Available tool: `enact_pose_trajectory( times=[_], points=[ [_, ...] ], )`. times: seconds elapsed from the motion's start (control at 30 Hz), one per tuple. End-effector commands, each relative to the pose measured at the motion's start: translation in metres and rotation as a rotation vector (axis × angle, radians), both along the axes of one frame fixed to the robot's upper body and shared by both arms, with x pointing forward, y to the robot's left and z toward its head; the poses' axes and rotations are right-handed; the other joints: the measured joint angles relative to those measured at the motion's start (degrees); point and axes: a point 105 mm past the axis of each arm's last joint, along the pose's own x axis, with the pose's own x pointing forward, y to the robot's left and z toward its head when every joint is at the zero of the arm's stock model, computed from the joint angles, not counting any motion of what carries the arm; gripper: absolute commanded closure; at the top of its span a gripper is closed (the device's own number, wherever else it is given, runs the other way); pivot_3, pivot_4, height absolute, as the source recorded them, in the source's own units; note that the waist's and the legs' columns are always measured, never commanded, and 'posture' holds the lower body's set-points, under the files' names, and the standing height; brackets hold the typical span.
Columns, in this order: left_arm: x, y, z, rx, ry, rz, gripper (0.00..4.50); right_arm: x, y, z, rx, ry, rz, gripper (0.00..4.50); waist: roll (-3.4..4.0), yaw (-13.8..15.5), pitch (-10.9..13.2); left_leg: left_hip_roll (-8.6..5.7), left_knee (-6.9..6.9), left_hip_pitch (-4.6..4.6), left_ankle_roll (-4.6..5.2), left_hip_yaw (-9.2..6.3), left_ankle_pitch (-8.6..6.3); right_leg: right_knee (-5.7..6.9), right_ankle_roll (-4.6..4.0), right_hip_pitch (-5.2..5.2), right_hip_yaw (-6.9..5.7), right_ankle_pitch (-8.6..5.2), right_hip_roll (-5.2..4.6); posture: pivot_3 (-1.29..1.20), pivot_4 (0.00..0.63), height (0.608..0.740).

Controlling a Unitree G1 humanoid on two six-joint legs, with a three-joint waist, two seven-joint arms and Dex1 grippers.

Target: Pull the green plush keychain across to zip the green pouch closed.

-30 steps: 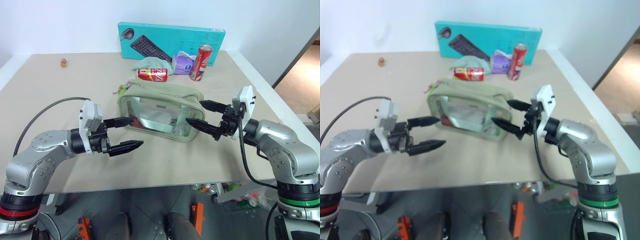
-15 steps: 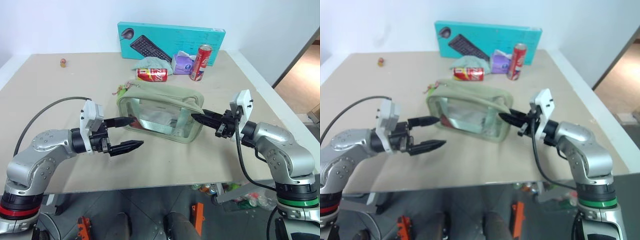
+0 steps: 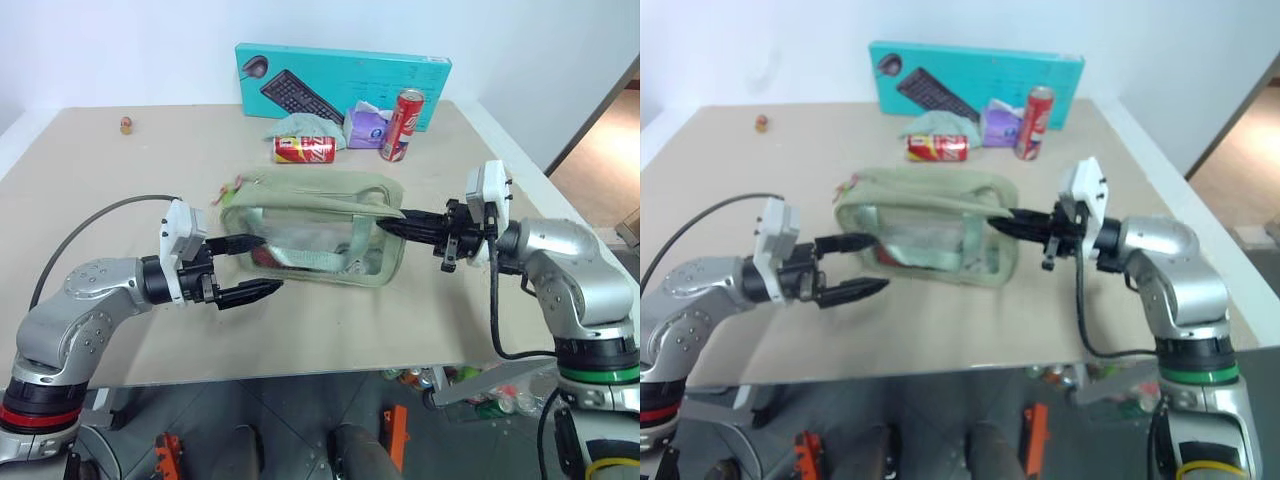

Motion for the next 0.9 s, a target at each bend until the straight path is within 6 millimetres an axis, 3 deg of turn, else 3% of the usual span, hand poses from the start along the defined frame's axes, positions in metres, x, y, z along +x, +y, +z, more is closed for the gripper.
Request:
enact_pose_trajectory(
  times=[0.03, 0.23, 0.4, 0.6, 0.77, 0.9],
  points=[
    [-0.003, -0.001, 0.010, 0.006, -0.055, -0.007, 0.00, 0.002, -0.005, 0.008, -0.025, -0.053, 0.040, 4.45, 0.00, 0.0, 0.0, 0.00, 0.00, 0.00, 0.00, 0.00, 0.00, 0.00, -0.01, 0.01, -0.01, -0.01, 0.00, 0.00, 0.150, 0.740],
    [-0.003, 0.001, 0.010, 0.012, -0.059, 0.007, 0.00, 0.017, -0.011, -0.007, -0.051, -0.040, 0.015, 4.45, 0.00, 0.0, 0.0, 0.00, 0.01, 0.01, 0.00, 0.00, 0.00, 0.00, -0.01, 0.01, 0.00, 0.01, 0.00, 0.00, 0.150, 0.740],
    [-0.006, 0.002, 0.011, 0.007, -0.060, 0.020, 0.00, 0.025, -0.015, -0.006, -0.051, -0.068, -0.009, 4.45, 0.00, 0.0, 0.0, 0.02, 0.01, 0.04, 0.00, 0.00, 0.00, 0.02, -0.04, 0.01, 0.00, 0.04, 0.02, 0.00, 0.150, 0.740],
    [-0.011, 0.013, 0.035, -0.119, -0.005, 0.064, 0.00, 0.018, -0.016, -0.011, -0.060, -0.061, -0.005, 4.45, 0.00, 0.0, 0.0, 0.02, 0.02, 0.02, 0.00, -0.01, 0.00, 0.02, -0.01, 0.02, 0.00, 0.04, 0.00, 0.00, 0.150, 0.740],
    [-0.001, 0.045, 0.065, -0.179, -0.018, 0.204, 0.00, 0.008, -0.016, -0.016, -0.062, -0.062, -0.008, 4.45, 0.00, 0.0, 0.0, 0.03, 0.02, 0.04, 0.00, -0.06, 0.00, 0.04, -0.02, 0.03, -0.03, 0.04, 0.02, 0.00, 0.150, 0.740],
    [0.011, 0.076, 0.054, -0.065, -0.055, 0.326, 0.00, 0.007, -0.015, -0.019, -0.065, -0.056, -0.015, 4.45, 0.01, -0.2, 0.0, 0.03, 0.00, 0.20, 0.00, 0.03, 0.00, 0.06, -0.08, 0.07, 0.01, 0.06, 0.04, 0.00, 0.150, 0.740]
  ],
)
